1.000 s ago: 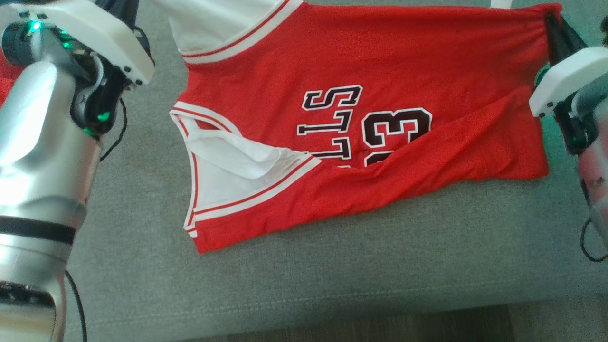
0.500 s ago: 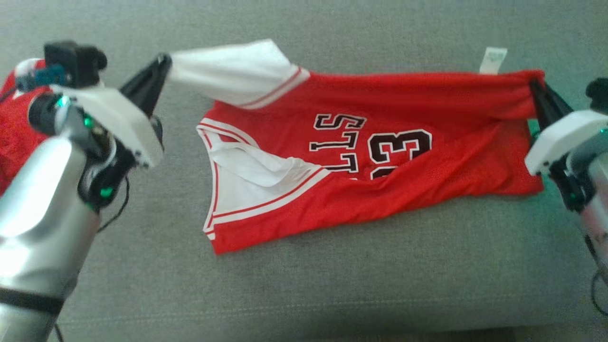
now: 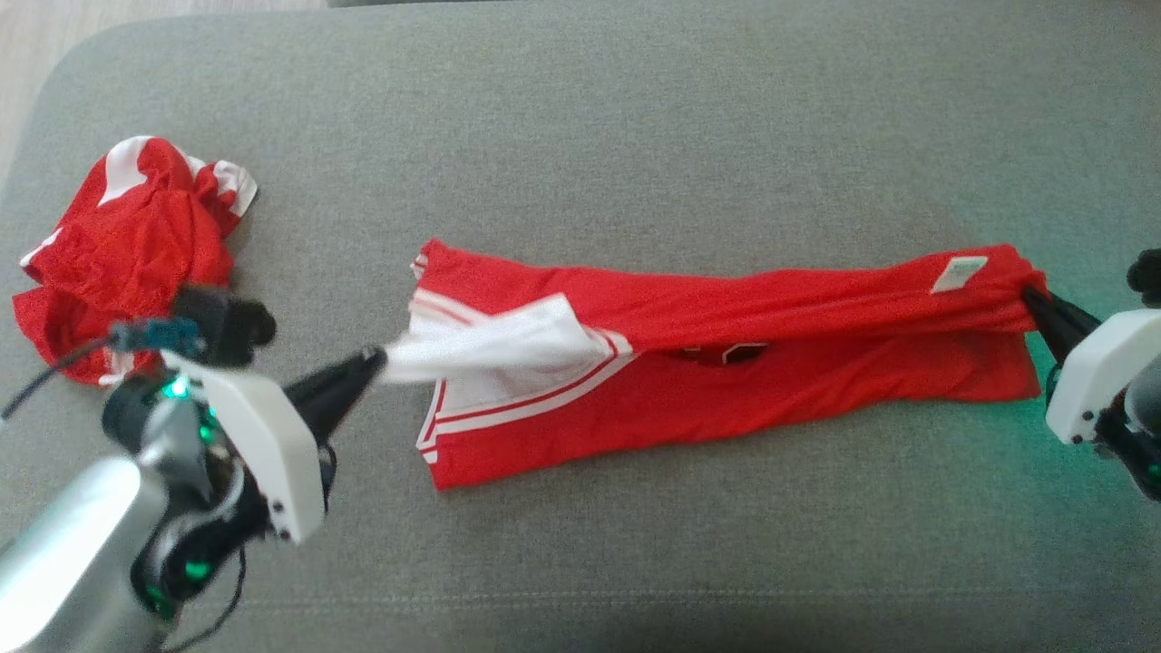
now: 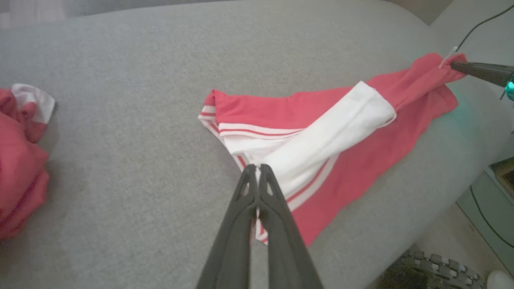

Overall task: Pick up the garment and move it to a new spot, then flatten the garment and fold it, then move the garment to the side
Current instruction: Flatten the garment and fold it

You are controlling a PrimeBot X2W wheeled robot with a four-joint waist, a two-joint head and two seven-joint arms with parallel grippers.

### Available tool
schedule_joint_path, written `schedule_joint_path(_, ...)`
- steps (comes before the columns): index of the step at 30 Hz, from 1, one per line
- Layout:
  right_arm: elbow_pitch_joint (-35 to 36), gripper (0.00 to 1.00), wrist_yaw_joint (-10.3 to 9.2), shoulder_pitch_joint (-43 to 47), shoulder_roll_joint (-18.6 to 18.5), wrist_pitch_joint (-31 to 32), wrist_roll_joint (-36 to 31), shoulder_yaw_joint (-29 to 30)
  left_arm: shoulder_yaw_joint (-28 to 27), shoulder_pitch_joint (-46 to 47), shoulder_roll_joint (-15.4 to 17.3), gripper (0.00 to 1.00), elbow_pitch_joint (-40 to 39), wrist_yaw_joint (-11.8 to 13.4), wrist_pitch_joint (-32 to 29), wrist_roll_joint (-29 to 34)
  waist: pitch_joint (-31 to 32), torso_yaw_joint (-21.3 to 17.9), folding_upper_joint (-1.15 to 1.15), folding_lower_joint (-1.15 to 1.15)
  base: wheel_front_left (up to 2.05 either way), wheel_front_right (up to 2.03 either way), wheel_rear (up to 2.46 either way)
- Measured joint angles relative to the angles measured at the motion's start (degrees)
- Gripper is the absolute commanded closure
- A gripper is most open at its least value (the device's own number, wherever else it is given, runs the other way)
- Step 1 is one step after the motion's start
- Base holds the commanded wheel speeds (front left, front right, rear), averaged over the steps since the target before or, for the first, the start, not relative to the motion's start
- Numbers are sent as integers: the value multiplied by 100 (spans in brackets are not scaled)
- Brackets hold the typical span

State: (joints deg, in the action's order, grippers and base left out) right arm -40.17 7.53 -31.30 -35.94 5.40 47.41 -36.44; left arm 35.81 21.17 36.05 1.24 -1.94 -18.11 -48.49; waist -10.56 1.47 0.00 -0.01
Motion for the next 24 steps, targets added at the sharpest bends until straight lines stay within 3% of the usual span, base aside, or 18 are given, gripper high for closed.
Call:
schedule_joint_path(7, 261, 100, 0, 99, -200, 476, 65, -169, 160, -440, 136, 100, -475, 99, -192, -66, 89, -16, 0, 0, 0, 0, 0)
schedule_joint_path(8, 275, 62, 0, 148, -231, 591, 94, -203, 218, -462, 135, 93, -483, 100, -207, -66, 105, -20, 0, 0, 0, 0, 0)
schedule_joint_path(9, 287, 0, 1, 216, -265, 689, 97, -233, 266, -485, 133, 54, -488, 101, -245, -66, 125, -27, 0, 0, 0, 0, 0)
schedule_joint_path(10, 288, 0, 0, 287, -290, 761, 100, -233, 293, -508, 132, 0, -489, 104, -252, -65, 145, -35, 0, 0, 0, 0, 0)
schedule_joint_path(14, 349, 0, 0, 443, -441, 928, 62, -177, 309, -632, 125, 0, -471, 230, -180, -42, 254, -91, 0, 0, 0, 0, 0)
schedule_joint_path(18, 444, 0, 0, 437, -443, 786, -52, 242, 104, -701, -20, 0, -353, 499, 320, 27, 387, -174, 0, 0, 0, 0, 0)
schedule_joint_path(21, 589, 0, 0, 439, -244, 580, 2, 643, -223, -709, -336, 0, -271, 742, 878, -49, 501, -229, 0, 0, 0, 0, 0)
schedule_joint_path(24, 909, 0, 0, 566, 167, 181, -45, 1087, -666, -753, -876, 0, -86, 964, 1718, -259, 672, -261, 0, 0, 0, 0, 0)
